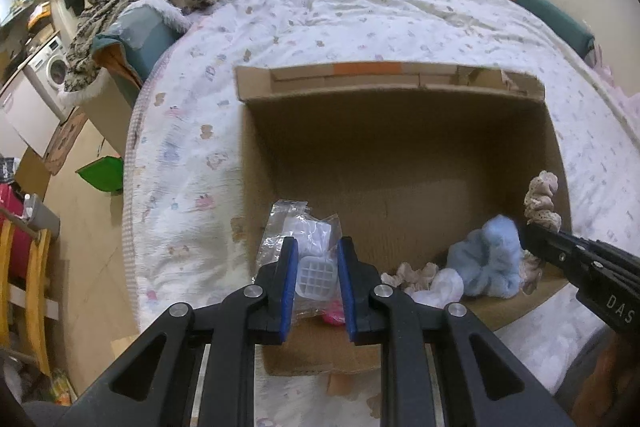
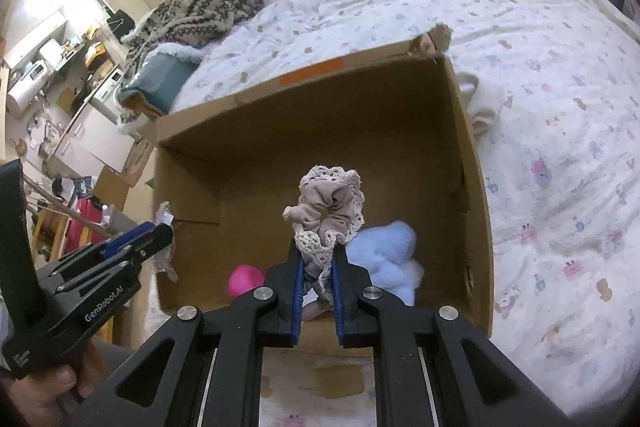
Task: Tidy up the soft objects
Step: 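Carry the beige lace scrunchie and clear plastic bag over the box with both tools, then open both tools to drop the scrunchie and plastic bag into the box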
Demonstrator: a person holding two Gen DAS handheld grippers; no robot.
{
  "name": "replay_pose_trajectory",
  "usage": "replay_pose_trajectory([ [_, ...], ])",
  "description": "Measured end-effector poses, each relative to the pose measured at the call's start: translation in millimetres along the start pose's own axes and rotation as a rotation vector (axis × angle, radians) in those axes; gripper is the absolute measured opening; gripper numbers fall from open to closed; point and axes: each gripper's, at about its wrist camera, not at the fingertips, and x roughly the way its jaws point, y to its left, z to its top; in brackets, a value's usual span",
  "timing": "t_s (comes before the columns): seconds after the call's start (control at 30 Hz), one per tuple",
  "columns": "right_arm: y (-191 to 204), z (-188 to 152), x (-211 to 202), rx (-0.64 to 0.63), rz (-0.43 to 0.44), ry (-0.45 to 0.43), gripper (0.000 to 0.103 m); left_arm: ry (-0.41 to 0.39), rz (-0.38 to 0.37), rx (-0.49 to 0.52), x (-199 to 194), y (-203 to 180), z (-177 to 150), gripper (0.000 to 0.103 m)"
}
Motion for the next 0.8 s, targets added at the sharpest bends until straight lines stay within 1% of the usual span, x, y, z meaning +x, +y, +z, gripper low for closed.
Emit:
replay_pose_trajectory([
  [0.1, -8, 0, 6, 0.024, 0.014, 0.006, 0.014, 0.003, 0.005, 0.014, 9, -7, -1, 0.018],
  [0.3, -12, 0, 13, 0.033, 0.038, 0.003, 0.014, 0.016, -0.005, 0.006, 23, -15, 3, 0.018],
  [0.4, -11, -1, 18, 0.03, 0.032, 0.013, 0.014, 0.022, -0.007, 0.005, 26, -18, 4, 0.018],
  [0.63, -9, 0, 23, 0.033, 0.053, 0.019, 0.014, 0.05, -0.001, -0.014, 33, -18, 1, 0.018],
  [0.73, -9, 1, 24, 0.03, 0.049, 0.018, 0.014, 0.053, 0.004, -0.019, 34, -18, 0, 0.018],
  [0.8, -9, 1, 25, 0.033, 0.05, 0.021, 0.015, 0.061, -0.003, -0.019, 35, -18, 0, 0.019],
])
